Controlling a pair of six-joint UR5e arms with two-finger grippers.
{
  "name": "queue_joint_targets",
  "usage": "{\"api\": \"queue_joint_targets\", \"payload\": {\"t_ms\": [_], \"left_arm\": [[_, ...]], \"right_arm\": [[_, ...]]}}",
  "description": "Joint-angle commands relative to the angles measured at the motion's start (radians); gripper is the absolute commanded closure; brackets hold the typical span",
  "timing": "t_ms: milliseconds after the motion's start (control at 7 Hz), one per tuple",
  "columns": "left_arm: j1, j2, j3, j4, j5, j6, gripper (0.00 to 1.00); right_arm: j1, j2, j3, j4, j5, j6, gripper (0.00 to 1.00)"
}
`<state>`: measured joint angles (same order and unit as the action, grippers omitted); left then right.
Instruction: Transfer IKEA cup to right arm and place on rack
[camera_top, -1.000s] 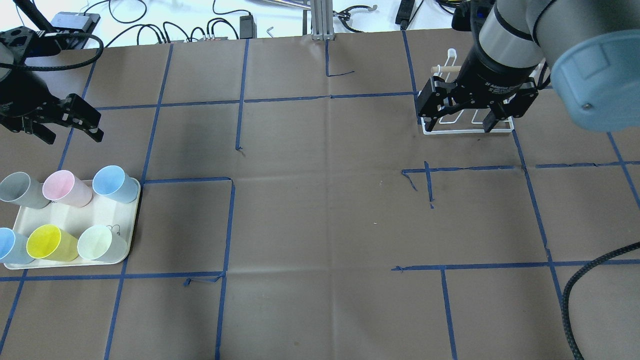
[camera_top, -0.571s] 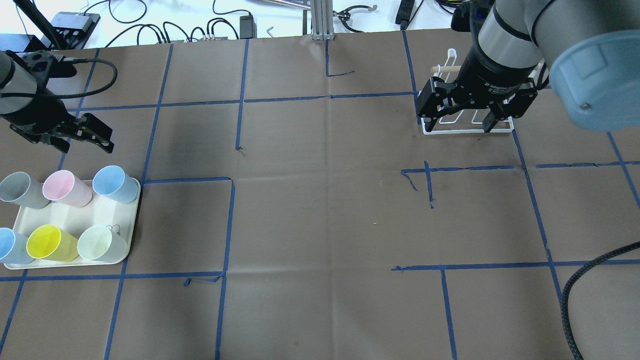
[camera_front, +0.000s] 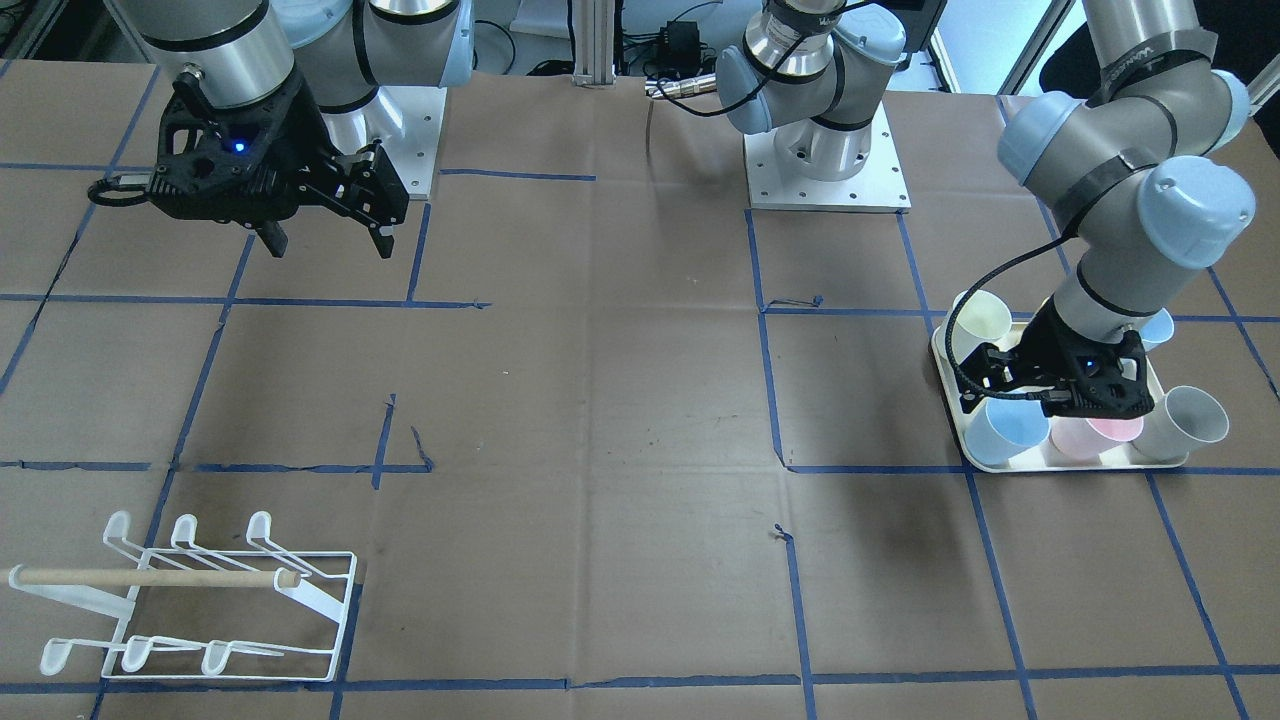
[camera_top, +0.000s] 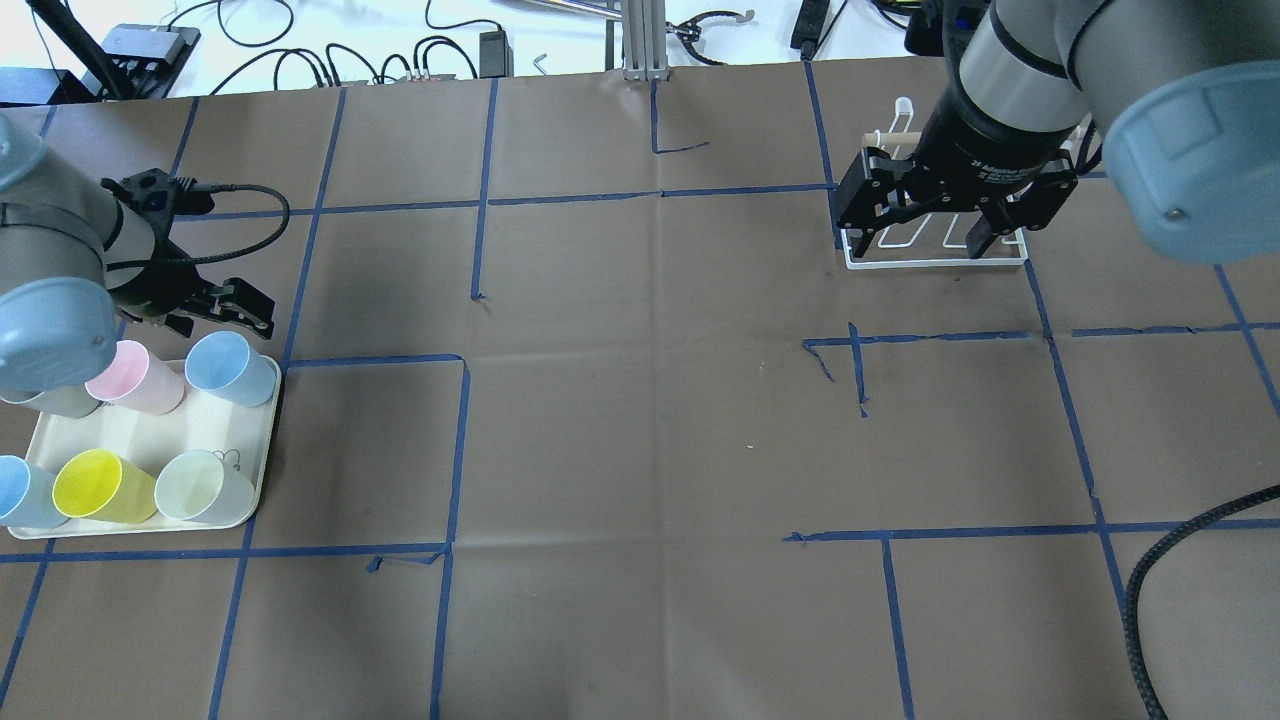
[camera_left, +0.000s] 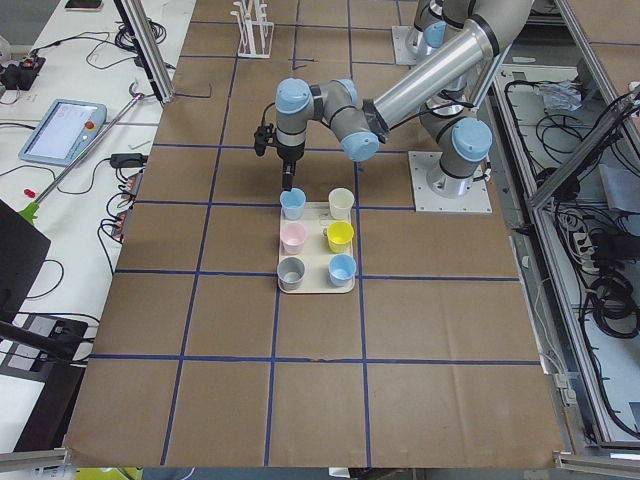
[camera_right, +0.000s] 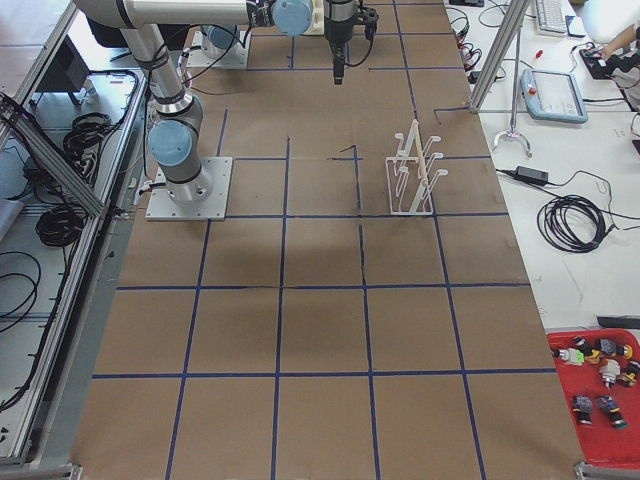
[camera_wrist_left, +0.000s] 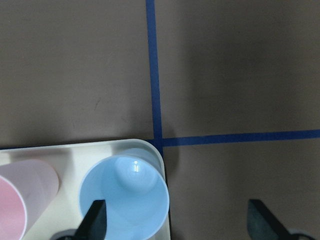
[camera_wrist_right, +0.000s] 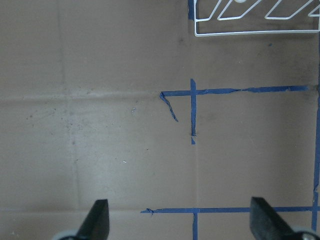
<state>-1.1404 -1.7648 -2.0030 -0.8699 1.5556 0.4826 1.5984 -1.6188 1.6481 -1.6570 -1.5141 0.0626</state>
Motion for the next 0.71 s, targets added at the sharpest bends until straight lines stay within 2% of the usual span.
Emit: {"api": "queue_joint_targets", "payload": {"t_ms": [0, 286, 429, 571], "left_arm": [[0.004, -0.039, -0.055, 0.083, 0.003, 0.001, 0.0], [0.004, -0.039, -0.06, 0.071, 0.009, 0.001, 0.0], [0.005, -0.036, -0.056, 0.072, 0.009, 0.002, 0.04], [0.005, -0.032, -0.053, 0.069, 0.017, 0.005, 0.27]], "right_arm": [[0.001, 0.011, 0.006, -0.091, 0.0, 0.028, 0.0], [0.002, 0.055, 0.007, -0.128, 0.003, 0.034, 0.0], [0.002, 0.071, 0.021, -0.209, 0.002, 0.034, 0.0], [0.002, 0.071, 0.047, -0.281, 0.003, 0.033, 0.0]]}}
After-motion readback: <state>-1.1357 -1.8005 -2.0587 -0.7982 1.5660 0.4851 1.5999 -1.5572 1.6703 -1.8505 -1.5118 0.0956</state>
